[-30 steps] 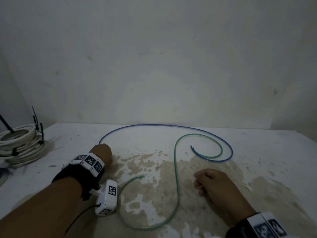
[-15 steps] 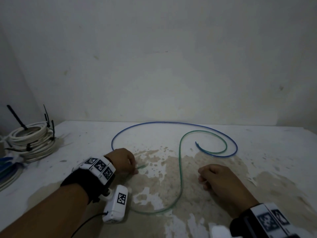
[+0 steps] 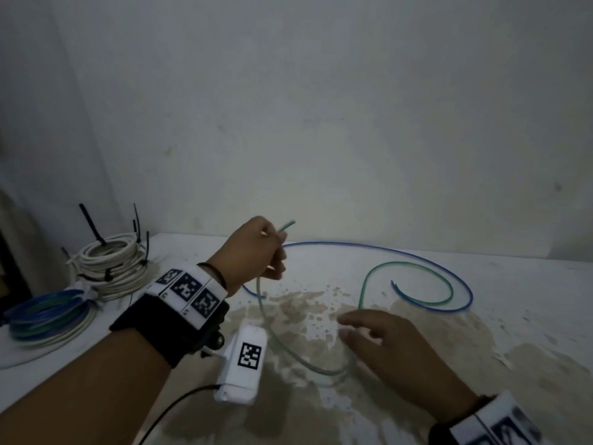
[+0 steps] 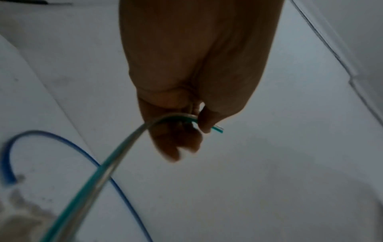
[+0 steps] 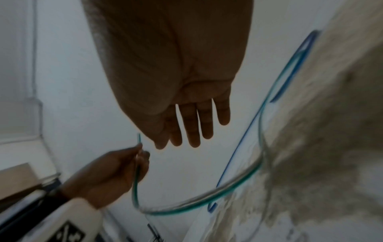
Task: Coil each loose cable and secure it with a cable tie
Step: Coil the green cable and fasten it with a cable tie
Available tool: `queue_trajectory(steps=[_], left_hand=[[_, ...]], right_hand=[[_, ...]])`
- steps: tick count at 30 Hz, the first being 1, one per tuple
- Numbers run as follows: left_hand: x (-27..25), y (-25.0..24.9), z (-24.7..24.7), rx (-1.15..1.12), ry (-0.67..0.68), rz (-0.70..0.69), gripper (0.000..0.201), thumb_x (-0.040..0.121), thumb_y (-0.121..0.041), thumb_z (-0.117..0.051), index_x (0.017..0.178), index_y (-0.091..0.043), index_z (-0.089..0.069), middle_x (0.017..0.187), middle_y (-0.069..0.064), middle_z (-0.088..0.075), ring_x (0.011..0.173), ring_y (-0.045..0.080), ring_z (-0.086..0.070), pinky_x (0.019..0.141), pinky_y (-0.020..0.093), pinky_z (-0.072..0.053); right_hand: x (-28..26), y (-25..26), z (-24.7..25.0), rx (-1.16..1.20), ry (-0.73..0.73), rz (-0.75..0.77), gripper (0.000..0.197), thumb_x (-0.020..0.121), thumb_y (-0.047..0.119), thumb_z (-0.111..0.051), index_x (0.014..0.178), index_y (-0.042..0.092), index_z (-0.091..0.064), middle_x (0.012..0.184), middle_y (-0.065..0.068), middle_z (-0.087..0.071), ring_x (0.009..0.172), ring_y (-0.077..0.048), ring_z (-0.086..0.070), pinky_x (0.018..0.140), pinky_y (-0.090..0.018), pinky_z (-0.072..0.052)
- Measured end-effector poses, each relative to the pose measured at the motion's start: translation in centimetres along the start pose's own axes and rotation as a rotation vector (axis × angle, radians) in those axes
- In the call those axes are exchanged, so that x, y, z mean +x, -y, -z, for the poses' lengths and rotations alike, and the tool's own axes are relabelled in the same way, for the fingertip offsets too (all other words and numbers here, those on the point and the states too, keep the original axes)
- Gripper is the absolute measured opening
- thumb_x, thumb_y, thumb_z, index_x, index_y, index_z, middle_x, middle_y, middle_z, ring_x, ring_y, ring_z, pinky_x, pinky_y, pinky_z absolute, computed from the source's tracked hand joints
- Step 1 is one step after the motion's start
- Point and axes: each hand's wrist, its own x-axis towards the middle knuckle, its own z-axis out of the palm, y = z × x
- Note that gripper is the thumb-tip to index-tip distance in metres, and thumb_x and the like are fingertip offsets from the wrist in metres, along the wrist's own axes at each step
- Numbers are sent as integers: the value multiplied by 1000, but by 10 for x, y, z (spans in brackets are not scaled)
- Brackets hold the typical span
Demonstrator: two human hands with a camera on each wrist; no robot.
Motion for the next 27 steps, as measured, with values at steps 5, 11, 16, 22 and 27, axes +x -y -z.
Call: queue_trajectory(steps=[5,11,16,22,27], left_hand=[[-15,-35,3,-411,-5,4,22,102,-18,-40,89,-7,-55,60,-1,-40,46,9,-29,38,17,-26],[-23,-57,54,-764,-26,15,18,97,-10,-38,81,-13,-47,56,-4,-41,37,5,-30,35,14,-27],[-39,-67,98,-862,42,22,8,85,-12,-45,86,-11,-52,52,-10,-34,33,4,-25,32,12,-19],[-67,-70,103,-670,245,21,12,83,-13,-43,85,-12,-55,53,-7,-36,33,3,-27,30,14,-22],[-85,-60,96,-620,327,-35,14,85,-10,-41,92,-9,-53,57,-3,-41,37,5,-28,34,16,-25]], right_hand=[[3,43,-21,-70,283,79,43,88,54,-54,128,38,-53,119,22,-59,102,9,-51,86,-8,-38],[8,31,-17,-180,344,97,20,97,31,-47,97,22,-65,86,5,-68,78,-4,-62,74,-19,-45],[31,15,9,-682,338,68,32,100,36,-41,111,17,-65,106,-1,-67,90,-14,-60,77,-23,-42],[85,44,52,-1127,-153,247,11,87,35,-64,79,28,-66,73,2,-68,70,-18,-65,77,-32,-42],[117,97,60,-1029,-328,444,16,78,8,-73,67,11,-62,51,-6,-52,39,-21,-36,50,-26,-28]])
